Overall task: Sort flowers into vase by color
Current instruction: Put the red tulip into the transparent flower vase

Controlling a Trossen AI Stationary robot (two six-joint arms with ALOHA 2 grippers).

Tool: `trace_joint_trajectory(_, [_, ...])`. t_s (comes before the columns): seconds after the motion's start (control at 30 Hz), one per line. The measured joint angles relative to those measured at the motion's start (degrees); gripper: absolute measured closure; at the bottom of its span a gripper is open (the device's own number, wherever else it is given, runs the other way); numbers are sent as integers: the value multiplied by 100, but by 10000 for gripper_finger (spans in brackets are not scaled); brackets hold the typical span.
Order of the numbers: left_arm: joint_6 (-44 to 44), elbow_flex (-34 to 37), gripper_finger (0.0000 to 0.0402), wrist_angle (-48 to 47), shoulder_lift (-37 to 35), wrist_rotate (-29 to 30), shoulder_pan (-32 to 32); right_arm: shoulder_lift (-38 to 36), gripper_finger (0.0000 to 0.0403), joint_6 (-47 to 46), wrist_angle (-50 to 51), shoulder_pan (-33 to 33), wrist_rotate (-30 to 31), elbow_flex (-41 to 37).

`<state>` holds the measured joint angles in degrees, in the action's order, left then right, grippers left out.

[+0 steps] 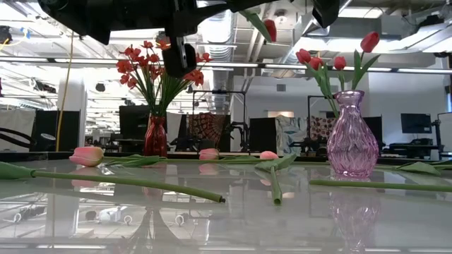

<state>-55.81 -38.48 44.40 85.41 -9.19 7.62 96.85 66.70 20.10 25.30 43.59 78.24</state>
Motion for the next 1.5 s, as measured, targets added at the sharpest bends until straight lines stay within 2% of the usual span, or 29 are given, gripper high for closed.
trace_joint_trajectory(0.23, [-9, 0, 399, -13, 0, 67, -15, -4, 351, -4, 36, -30, -61, 2])
trace_joint_trajectory(0.5, [204, 0, 401, 22, 0, 81, -93, -10, 283, -160, 77, -25, -154, 4])
trace_joint_trajectory(0.6, [391, 0, 401, 31, -2, 109, -173, -43, 251, -866, 161, -23, -215, 2])
trace_joint_trajectory(0.73, [718, 0, 401, -6, -3, 240, -351, -374, 222, -2029, 575, 38, -749, 0])
trace_joint_trajectory(0.93, [1058, -2, 401, -82, -4, 418, -823, -1476, 231, -4295, 2506, -121, -1419, -5])
trace_joint_trajectory(1.03, [1414, -25, 401, -55, -4, 573, -961, -2132, 245, -5247, 2950, -316, -1852, -347])
trace_joint_trajectory(1.13, [2073, -184, 401, -41, -4, 645, -1003, -2943, 258, -5479, 2508, -393, -2166, -1177])
trace_joint_trajectory(1.27, [3162, -498, 401, -26, -4, 642, -926, -4117, 274, -5466, 1169, -399, -2171, -2596])
trace_joint_trajectory(1.4, [4092, -752, 401, -28, -4, 644, -768, -5050, 281, -5382, -1139, -404, -2213, -3874])
trace_joint_trajectory(1.5, [4681, -897, 401, -24, -4, 643, -665, -5289, 281, -5331, -2835, -413, -2297, -4582])
